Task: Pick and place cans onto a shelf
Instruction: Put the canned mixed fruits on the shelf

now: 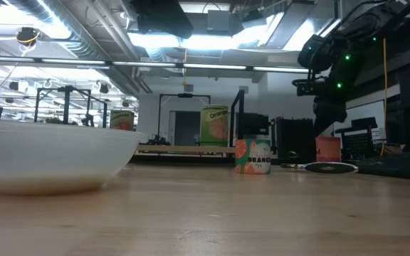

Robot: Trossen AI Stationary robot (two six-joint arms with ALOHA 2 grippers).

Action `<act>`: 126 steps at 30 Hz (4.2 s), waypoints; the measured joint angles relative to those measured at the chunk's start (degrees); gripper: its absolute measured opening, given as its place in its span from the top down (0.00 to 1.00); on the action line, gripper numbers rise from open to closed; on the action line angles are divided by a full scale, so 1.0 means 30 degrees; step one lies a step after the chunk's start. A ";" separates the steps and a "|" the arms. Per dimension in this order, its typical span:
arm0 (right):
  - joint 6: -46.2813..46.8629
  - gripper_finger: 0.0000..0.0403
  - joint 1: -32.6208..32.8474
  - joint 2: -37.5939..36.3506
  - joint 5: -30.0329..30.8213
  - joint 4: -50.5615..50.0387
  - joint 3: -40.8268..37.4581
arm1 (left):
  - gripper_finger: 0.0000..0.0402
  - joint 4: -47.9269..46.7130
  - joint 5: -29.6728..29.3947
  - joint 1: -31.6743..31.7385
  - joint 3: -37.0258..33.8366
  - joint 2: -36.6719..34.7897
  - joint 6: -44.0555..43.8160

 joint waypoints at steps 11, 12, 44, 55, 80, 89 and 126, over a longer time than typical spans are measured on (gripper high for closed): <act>0.1932 0.51 -0.1352 -0.0020 0.0147 -0.1742 0.3854 | 0.80 0.0000 0.0000 -0.0001 0.0000 0.0000 0.0000; 0.2267 0.50 -0.1771 -0.0026 0.0130 -0.1871 0.4093 | 0.80 0.0000 0.0000 -0.0007 0.0000 0.0000 0.0000; 0.7311 0.51 -0.7087 0.5516 -0.2799 -0.2564 0.4666 | 0.80 -0.0001 0.0146 -0.0007 0.0000 0.0000 0.0007; 0.6754 0.91 -0.7099 0.5581 -0.2164 -0.2688 0.4637 | 0.80 0.0000 0.0143 -0.0007 0.0000 -0.0004 0.0000; 0.1241 0.98 -0.2410 0.0289 -0.9153 -1.3571 0.9265 | 0.80 -0.0007 0.0146 -0.0058 0.0000 0.0000 -0.0007; 0.1318 0.98 0.4717 -0.1894 -1.3529 -1.1592 0.9653 | 0.80 0.0000 0.0161 -0.0065 0.0000 -0.0004 0.0000; -0.1068 0.97 1.6026 0.4806 -1.9367 -0.0537 0.9664 | 0.64 1.2314 0.9223 -0.1690 -0.0007 0.5059 0.2507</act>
